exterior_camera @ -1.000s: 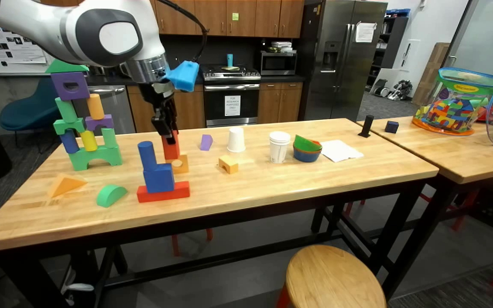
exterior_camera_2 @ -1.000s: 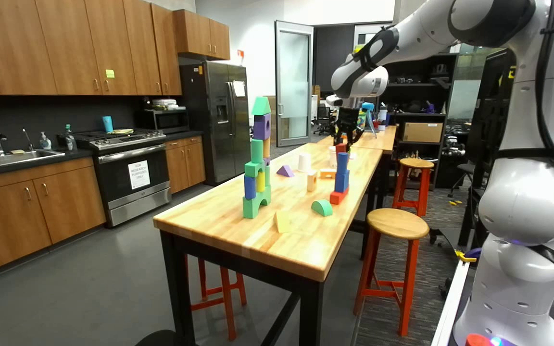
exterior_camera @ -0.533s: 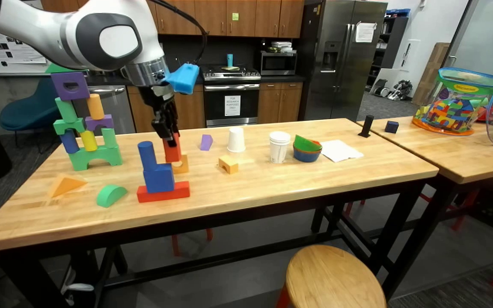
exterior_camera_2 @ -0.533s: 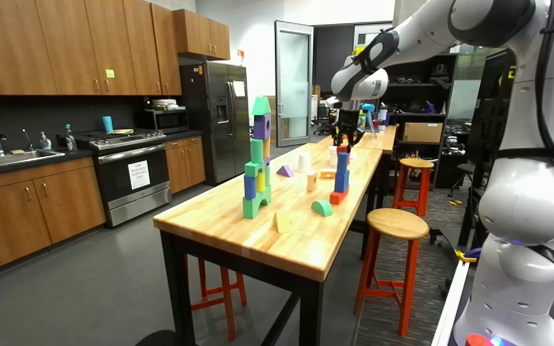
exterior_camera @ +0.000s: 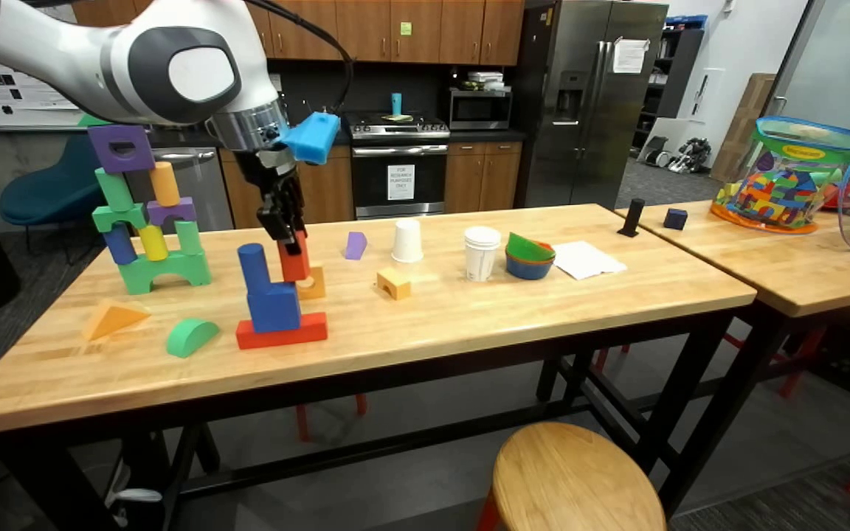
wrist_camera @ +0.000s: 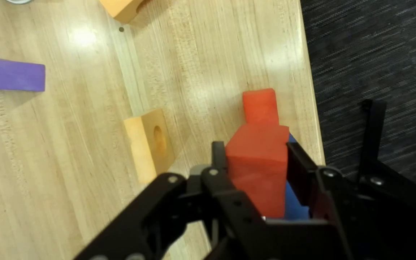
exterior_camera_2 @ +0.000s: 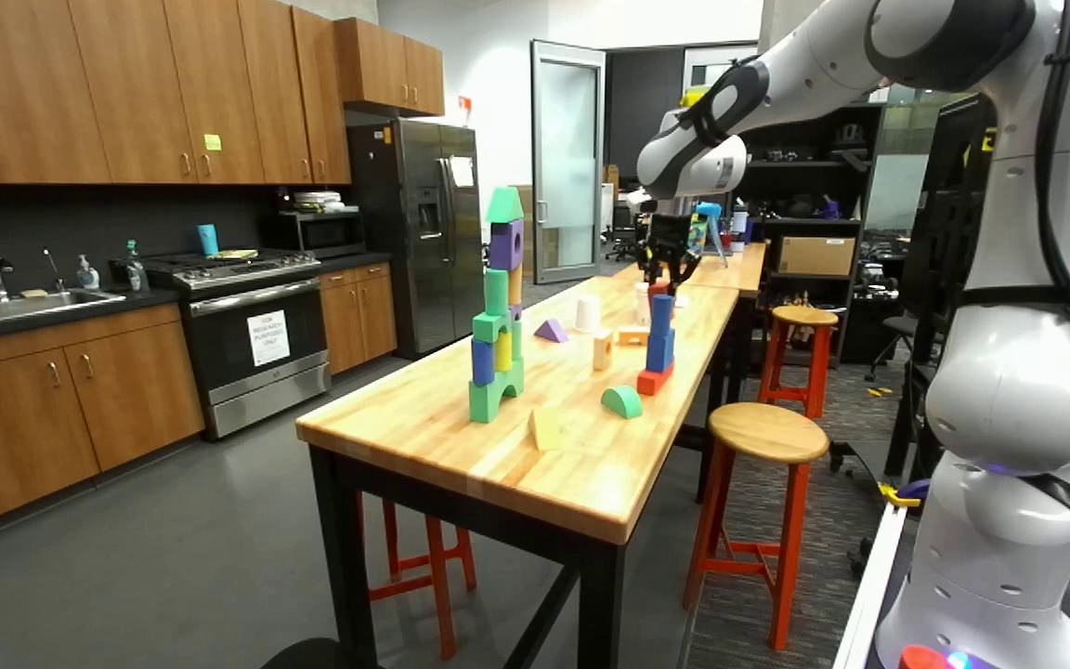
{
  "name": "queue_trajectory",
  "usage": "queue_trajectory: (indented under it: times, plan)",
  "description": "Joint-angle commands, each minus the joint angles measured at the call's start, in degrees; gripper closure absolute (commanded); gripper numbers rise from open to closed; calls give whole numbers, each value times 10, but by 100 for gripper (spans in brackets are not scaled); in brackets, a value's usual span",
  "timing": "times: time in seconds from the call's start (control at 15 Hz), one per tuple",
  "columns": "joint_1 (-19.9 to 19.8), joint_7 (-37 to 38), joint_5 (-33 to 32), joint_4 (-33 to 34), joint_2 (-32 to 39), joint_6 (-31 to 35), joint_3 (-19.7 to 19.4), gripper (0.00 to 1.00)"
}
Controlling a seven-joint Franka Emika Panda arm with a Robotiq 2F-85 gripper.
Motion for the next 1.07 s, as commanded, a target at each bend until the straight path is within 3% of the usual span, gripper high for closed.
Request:
queue_trajectory:
  times: [0.0,1.0]
  plan:
    - [3,18,-13,-8,-9,9,5,81]
    - [-4,29,-6,-13,-12,-3,1,81]
